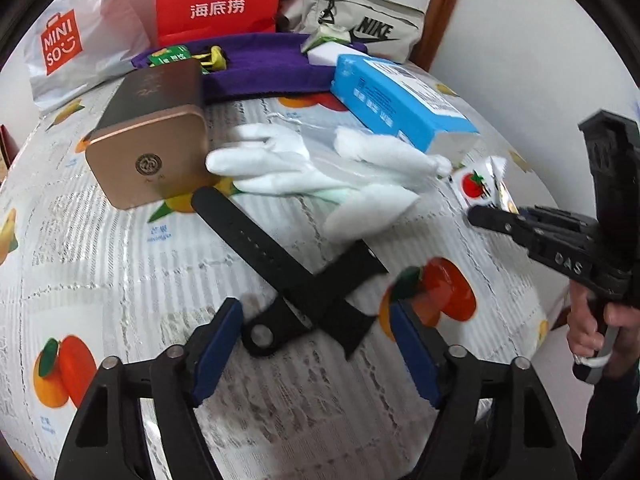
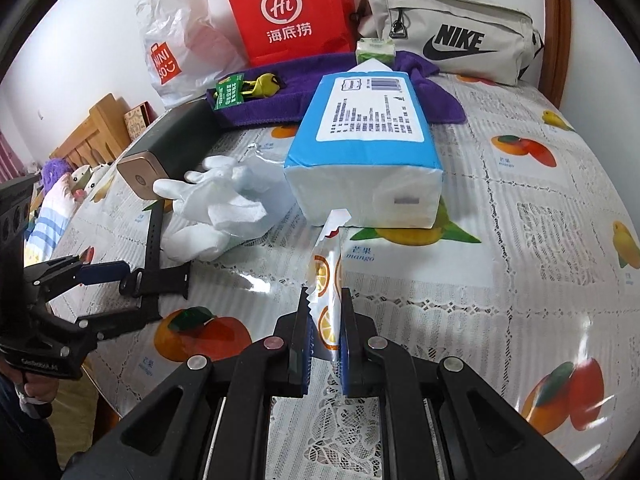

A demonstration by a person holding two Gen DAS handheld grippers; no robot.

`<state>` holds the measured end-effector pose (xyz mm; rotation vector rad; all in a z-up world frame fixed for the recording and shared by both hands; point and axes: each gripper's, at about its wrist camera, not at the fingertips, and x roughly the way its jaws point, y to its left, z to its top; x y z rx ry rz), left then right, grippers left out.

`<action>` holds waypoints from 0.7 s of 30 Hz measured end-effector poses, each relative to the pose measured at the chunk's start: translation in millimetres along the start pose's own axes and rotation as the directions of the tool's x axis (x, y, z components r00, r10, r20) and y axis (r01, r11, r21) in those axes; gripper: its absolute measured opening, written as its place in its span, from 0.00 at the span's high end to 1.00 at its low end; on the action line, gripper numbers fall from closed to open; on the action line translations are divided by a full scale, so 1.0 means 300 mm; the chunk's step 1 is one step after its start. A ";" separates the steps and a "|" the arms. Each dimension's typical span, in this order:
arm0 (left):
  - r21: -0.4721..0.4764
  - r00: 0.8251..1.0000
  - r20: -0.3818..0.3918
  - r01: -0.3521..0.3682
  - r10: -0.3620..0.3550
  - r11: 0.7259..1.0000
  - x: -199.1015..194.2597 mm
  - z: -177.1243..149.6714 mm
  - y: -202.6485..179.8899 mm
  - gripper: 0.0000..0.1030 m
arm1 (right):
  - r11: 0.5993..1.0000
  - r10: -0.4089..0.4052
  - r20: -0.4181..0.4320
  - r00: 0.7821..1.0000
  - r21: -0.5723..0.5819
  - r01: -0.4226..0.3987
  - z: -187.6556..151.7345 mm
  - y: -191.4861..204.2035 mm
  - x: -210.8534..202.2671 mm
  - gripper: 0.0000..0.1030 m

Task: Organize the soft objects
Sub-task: 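Grasp the black watch strap with the left tool while the right tool holds the packet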

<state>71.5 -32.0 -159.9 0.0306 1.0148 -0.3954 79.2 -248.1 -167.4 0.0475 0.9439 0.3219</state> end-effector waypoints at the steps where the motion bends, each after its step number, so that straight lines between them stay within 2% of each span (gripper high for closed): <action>1: 0.014 1.000 0.009 -0.023 0.023 1.000 0.008 0.008 0.000 0.38 | 1.000 0.001 0.000 1.000 0.000 -0.001 0.000 0.000 0.001 0.90; 4: 0.081 0.998 0.012 -0.070 0.070 0.994 0.026 0.019 -0.020 0.49 | 1.000 -0.002 0.004 1.000 -0.004 0.002 -0.001 0.003 -0.004 0.90; 5: 0.118 0.997 0.009 -0.073 0.073 0.990 0.025 0.018 -0.034 0.60 | 1.000 -0.005 0.005 1.000 -0.004 0.005 -0.002 0.003 -0.006 0.90; 9: 0.133 0.999 -0.002 -0.043 0.043 0.990 0.001 -0.002 -0.031 0.72 | 1.000 -0.028 0.011 1.000 0.000 0.028 -0.012 -0.013 -0.016 0.89; 11: 0.115 1.000 -0.001 -0.022 0.022 0.993 -0.007 -0.010 -0.014 0.72 | 0.999 -0.029 0.012 0.999 0.016 0.029 -0.017 -0.031 -0.016 0.89; 13: 0.129 1.000 0.005 -0.028 0.028 0.991 -0.010 -0.014 -0.019 0.67 | 0.999 -0.029 0.007 1.000 0.029 0.029 -0.019 -0.044 -0.008 0.89; 15: 0.147 1.000 0.005 -0.013 0.012 0.989 -0.005 -0.016 -0.035 0.46 | 0.999 -0.032 0.002 0.999 0.030 0.032 -0.020 -0.046 0.002 0.89; 16: 0.166 1.000 0.005 -0.001 0.000 0.986 0.001 -0.020 -0.054 0.41 | 0.999 -0.031 0.004 1.000 0.028 0.031 -0.018 -0.045 0.004 0.89; 19: 0.221 0.998 0.026 -0.064 0.060 0.973 0.014 -0.028 -0.093 0.42 | 0.999 -0.033 0.008 0.999 0.020 0.033 -0.018 -0.038 0.011 0.89; 20: 0.215 0.998 0.025 -0.061 0.057 0.975 0.011 -0.024 -0.090 0.49 | 0.999 -0.036 0.009 0.999 0.019 0.036 -0.018 -0.037 0.012 0.89; 21: 0.203 0.999 0.021 -0.053 0.050 0.978 0.009 -0.020 -0.082 0.50 | 0.999 -0.038 0.011 0.999 0.017 0.038 -0.019 -0.035 0.013 0.89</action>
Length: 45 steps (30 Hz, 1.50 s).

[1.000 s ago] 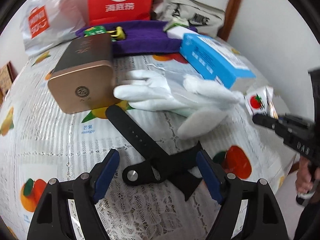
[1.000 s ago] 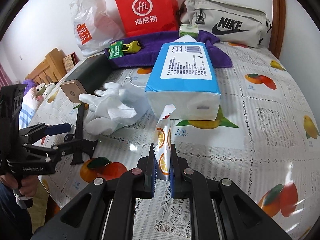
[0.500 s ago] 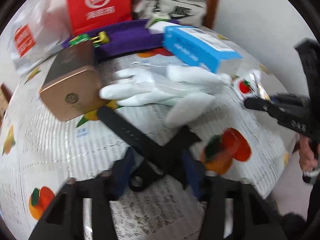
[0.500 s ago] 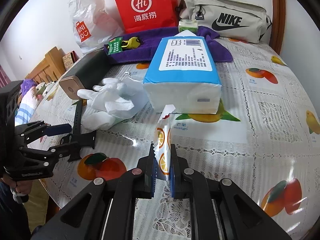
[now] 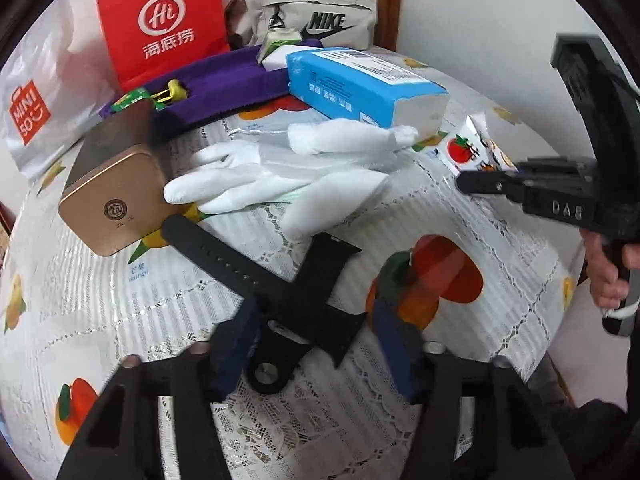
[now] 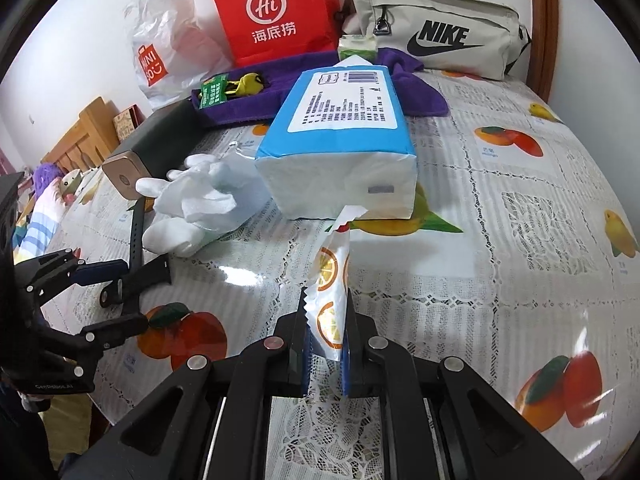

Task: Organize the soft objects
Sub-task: 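Grasp the black watch strap with the left tool while the right tool holds the packet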

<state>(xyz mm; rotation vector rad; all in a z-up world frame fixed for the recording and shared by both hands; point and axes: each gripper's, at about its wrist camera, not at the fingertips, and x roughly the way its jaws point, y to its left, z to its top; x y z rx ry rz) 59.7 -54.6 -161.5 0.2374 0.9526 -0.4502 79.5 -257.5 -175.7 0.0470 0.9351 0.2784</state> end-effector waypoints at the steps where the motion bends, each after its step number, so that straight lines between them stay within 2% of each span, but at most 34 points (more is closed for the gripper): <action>1: -0.020 1.000 -0.002 0.019 -0.019 1.000 -0.003 0.002 0.013 0.51 | 1.000 0.001 0.002 1.000 0.001 -0.001 -0.001 0.001 0.000 0.89; 4: -0.032 0.998 0.007 0.061 -0.061 0.998 -0.025 -0.007 0.016 0.63 | 1.000 0.005 0.003 1.000 -0.001 -0.005 -0.002 0.004 0.000 0.89; 5: -0.030 0.997 0.005 0.076 -0.076 0.997 -0.030 -0.010 0.009 0.71 | 1.000 0.005 0.003 1.000 -0.002 -0.005 -0.004 0.005 -0.002 0.89; 13: -0.040 0.998 -0.007 0.060 -0.060 0.997 -0.012 0.001 -0.010 0.72 | 1.000 0.009 0.003 1.000 -0.003 -0.009 -0.014 0.008 -0.005 0.89; 14: -0.038 0.999 -0.008 0.046 -0.047 0.998 -0.013 0.000 -0.010 0.77 | 1.000 0.009 0.003 1.000 -0.002 -0.009 -0.015 0.008 -0.005 0.89; 15: -0.040 0.999 -0.010 0.049 -0.049 0.998 -0.014 0.000 -0.007 0.77 | 1.000 0.009 0.003 1.000 -0.002 -0.009 -0.015 0.008 -0.004 0.89; 17: -0.066 0.998 -0.011 0.059 -0.059 0.996 -0.020 -0.002 0.012 0.90 | 1.000 0.008 0.004 1.000 -0.001 -0.008 -0.015 0.009 -0.005 0.89; 19: -0.090 0.996 -0.006 0.088 -0.089 0.992 -0.027 -0.005 0.031 0.91 | 1.000 0.009 0.003 1.000 -0.002 -0.009 -0.015 0.009 -0.005 0.89; 23: -0.096 0.998 -0.011 0.067 -0.068 0.993 -0.020 -0.008 0.031 0.91 | 1.000 0.005 0.002 1.000 -0.006 -0.005 -0.018 0.013 -0.005 0.89; 25: -0.100 0.997 -0.007 0.077 -0.078 0.992 -0.013 0.004 0.025 0.84 | 1.000 0.007 0.002 1.000 -0.007 -0.007 -0.017 0.016 -0.006 0.87; 27: -0.087 0.997 -0.004 0.081 -0.082 0.993 -0.006 0.013 0.013 0.69 | 1.000 0.007 0.001 1.000 -0.009 -0.007 -0.019 0.018 -0.005 0.87; 29: -0.068 0.997 0.002 0.075 -0.075 0.995 0.002 0.021 -0.007 0.64 | 1.000 0.007 0.000 1.000 -0.010 -0.007 -0.019 0.019 -0.006 0.87; 32: -0.050 0.999 0.001 0.042 -0.042 0.998 0.011 0.029 -0.023 0.65 | 1.000 0.010 -0.002 1.000 -0.007 -0.010 -0.020 0.017 -0.005 0.87; 35: -0.013 1.000 -0.001 -0.017 0.017 1.000 0.014 0.026 -0.033 0.81 | 1.000 0.010 -0.001 1.000 -0.005 -0.010 -0.019 0.017 -0.004 0.87; 38: -0.002 1.000 -0.007 0.022 -0.022 1.000 0.007 0.019 -0.040 0.81 | 1.000 0.011 0.000 1.000 -0.006 -0.011 -0.020 0.018 -0.003 0.87; 42: 0.031 0.999 -0.007 -0.037 0.037 0.999 0.015 0.019 -0.072 0.79 | 1.000 0.012 0.001 1.000 -0.009 -0.012 -0.018 0.020 0.001 0.87; 45: 0.042 0.999 0.012 -0.047 0.046 0.998 0.017 0.013 -0.081 0.79 | 1.000 0.011 0.002 1.000 -0.016 -0.011 -0.019 0.026 0.002 0.86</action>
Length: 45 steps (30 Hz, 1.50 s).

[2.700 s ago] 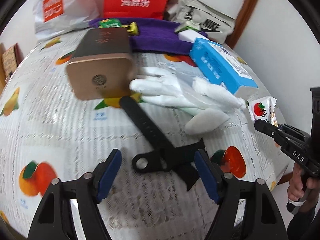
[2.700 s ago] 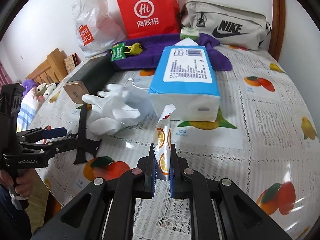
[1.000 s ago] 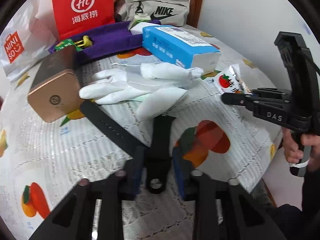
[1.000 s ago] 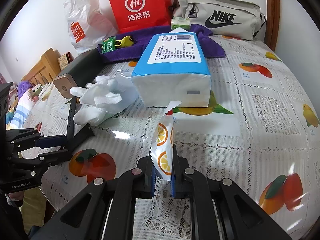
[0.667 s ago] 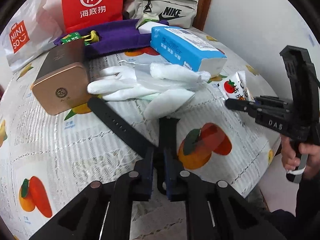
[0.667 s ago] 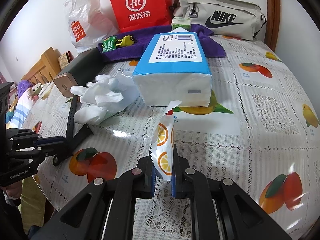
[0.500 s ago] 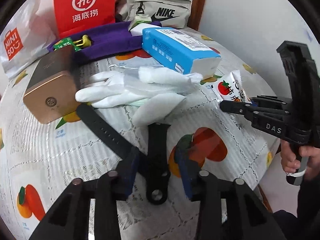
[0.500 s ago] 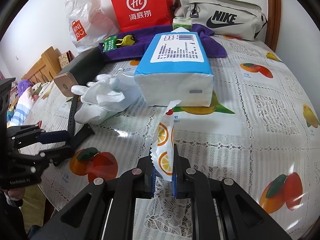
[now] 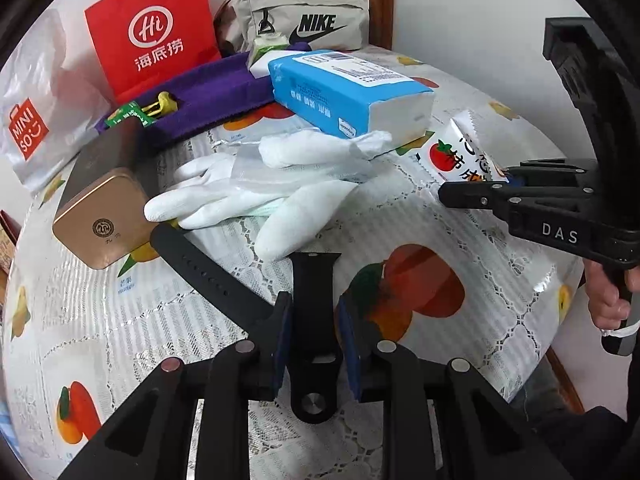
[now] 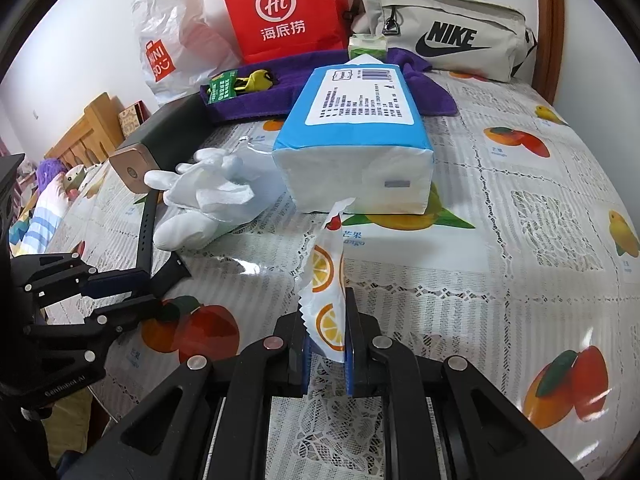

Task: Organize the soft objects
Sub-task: 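Grasp the black watch strap with the left tool while the right tool holds the packet, then carry the strap and wipes packet onto the purple towel and open both tools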

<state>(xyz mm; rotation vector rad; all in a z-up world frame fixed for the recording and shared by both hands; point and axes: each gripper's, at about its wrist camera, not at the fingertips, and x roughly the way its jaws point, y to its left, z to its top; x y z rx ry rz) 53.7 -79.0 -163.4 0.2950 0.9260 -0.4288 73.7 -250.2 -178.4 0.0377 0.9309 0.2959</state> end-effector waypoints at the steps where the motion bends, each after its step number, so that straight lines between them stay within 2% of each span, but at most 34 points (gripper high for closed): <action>1: 0.002 1.000 -0.001 -0.005 0.005 1.000 -0.002 -0.001 0.001 0.81 | 1.000 -0.001 0.000 1.000 -0.003 0.001 0.000 0.001 0.000 0.86; 4: -0.050 1.000 -0.007 0.028 -0.029 0.998 -0.006 0.009 0.027 0.81 | 1.000 0.004 -0.001 1.000 0.000 -0.004 0.001 0.001 -0.004 0.86; 6: -0.081 1.000 0.008 0.014 -0.013 0.997 -0.028 0.016 0.047 0.81 | 1.000 0.013 0.003 1.000 0.009 -0.013 0.003 -0.003 -0.011 0.89; 10: -0.152 0.999 0.029 0.038 -0.034 0.988 -0.068 0.021 0.096 0.81 | 1.000 0.016 0.019 1.000 -0.010 -0.016 0.010 0.007 -0.035 0.89; 23: -0.285 0.997 0.065 -0.026 0.046 0.958 -0.168 0.024 0.274 0.81 | 0.998 -0.001 0.075 0.997 -0.065 0.006 0.100 0.041 -0.116 0.89; 33: -0.346 0.993 0.081 -0.053 0.086 0.937 -0.183 0.090 0.383 0.81 | 0.994 0.028 0.103 0.994 -0.105 -0.017 0.215 0.075 -0.131 0.89; 45: -0.371 0.991 0.108 -0.028 0.073 0.928 -0.166 0.211 0.476 0.81 | 0.990 0.059 0.137 0.989 -0.134 -0.040 0.400 0.074 -0.102 0.89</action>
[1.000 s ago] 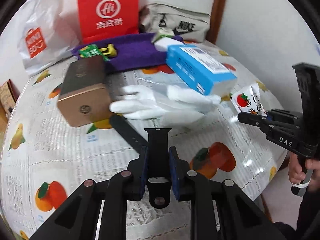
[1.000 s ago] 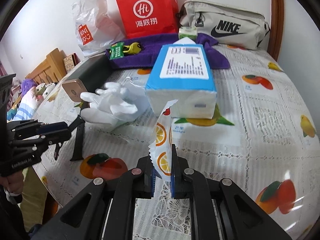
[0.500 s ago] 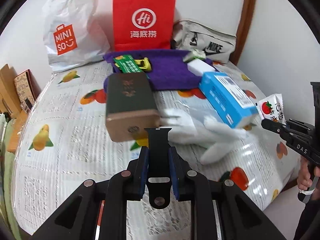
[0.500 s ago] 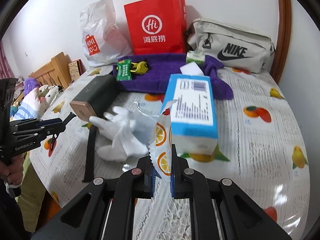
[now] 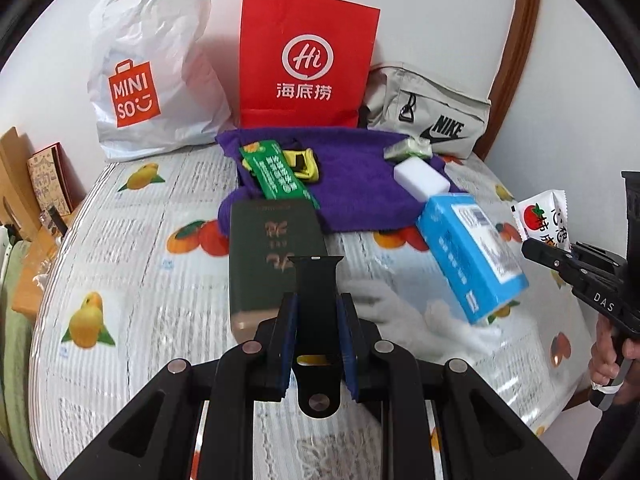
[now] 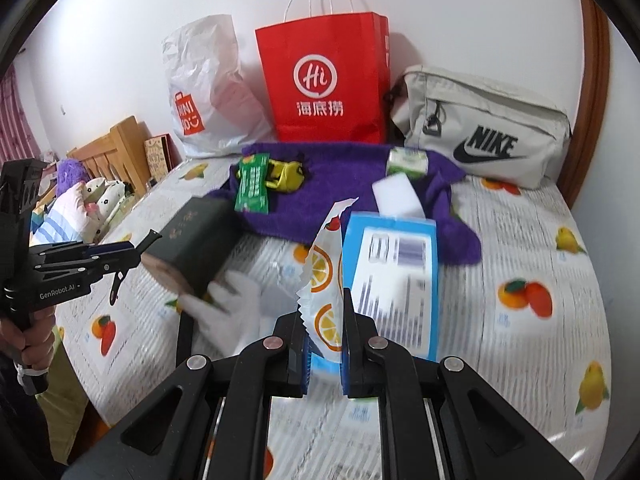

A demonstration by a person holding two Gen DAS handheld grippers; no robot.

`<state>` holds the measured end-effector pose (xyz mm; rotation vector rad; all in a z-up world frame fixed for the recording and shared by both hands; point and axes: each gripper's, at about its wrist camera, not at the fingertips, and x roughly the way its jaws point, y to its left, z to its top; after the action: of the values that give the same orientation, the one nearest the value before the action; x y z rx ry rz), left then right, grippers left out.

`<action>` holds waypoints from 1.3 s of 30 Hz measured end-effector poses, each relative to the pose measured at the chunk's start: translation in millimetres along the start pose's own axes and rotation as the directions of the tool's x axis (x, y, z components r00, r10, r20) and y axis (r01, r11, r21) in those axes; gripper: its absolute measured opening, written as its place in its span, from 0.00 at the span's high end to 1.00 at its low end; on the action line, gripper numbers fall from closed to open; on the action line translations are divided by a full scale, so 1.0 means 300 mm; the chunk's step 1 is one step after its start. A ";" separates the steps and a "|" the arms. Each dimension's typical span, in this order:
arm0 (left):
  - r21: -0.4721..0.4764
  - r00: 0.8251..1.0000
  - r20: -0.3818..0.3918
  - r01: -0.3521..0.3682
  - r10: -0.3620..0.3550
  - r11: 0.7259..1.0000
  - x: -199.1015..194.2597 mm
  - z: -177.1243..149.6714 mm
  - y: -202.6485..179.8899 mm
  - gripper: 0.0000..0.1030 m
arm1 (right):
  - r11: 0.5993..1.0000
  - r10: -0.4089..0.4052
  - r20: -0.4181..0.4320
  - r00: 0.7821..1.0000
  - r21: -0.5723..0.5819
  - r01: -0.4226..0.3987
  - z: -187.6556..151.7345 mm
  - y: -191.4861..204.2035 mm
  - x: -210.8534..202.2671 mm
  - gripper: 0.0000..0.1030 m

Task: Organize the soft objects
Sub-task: 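Carry the strap and wipes packet onto the purple towel and open both tools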

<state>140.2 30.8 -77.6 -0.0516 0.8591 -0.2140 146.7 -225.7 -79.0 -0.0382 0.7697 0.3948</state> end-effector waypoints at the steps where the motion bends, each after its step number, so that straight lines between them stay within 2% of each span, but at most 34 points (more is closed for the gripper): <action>1: -0.001 1.000 0.001 0.000 0.000 1.000 0.005 0.014 0.003 0.81 | 1.000 0.001 0.003 1.000 -0.004 -0.001 0.021 -0.004 0.008 0.89; 10: -0.037 1.000 0.006 -0.008 0.008 0.999 0.058 0.146 0.044 0.81 | 1.000 0.026 0.019 0.999 -0.006 -0.026 0.163 -0.023 0.090 0.89; 22: -0.083 1.000 0.019 -0.011 0.013 0.996 0.154 0.292 0.098 0.81 | 0.999 0.048 0.017 0.999 -0.018 -0.048 0.290 -0.061 0.201 0.89; 27: -0.105 1.000 0.011 -0.011 0.012 0.994 0.216 0.328 0.113 0.81 | 1.000 0.026 -0.024 0.999 0.002 -0.026 0.321 -0.097 0.277 0.89; 39: -0.113 1.000 -0.028 -0.005 0.001 0.994 0.371 0.411 0.138 0.81 | 0.999 0.045 -0.138 0.989 0.012 -0.044 0.364 -0.139 0.490 0.89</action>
<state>310.8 43.1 -85.3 -0.1532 0.8984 -0.1636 330.3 -196.1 -105.4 -0.0409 0.9108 0.4348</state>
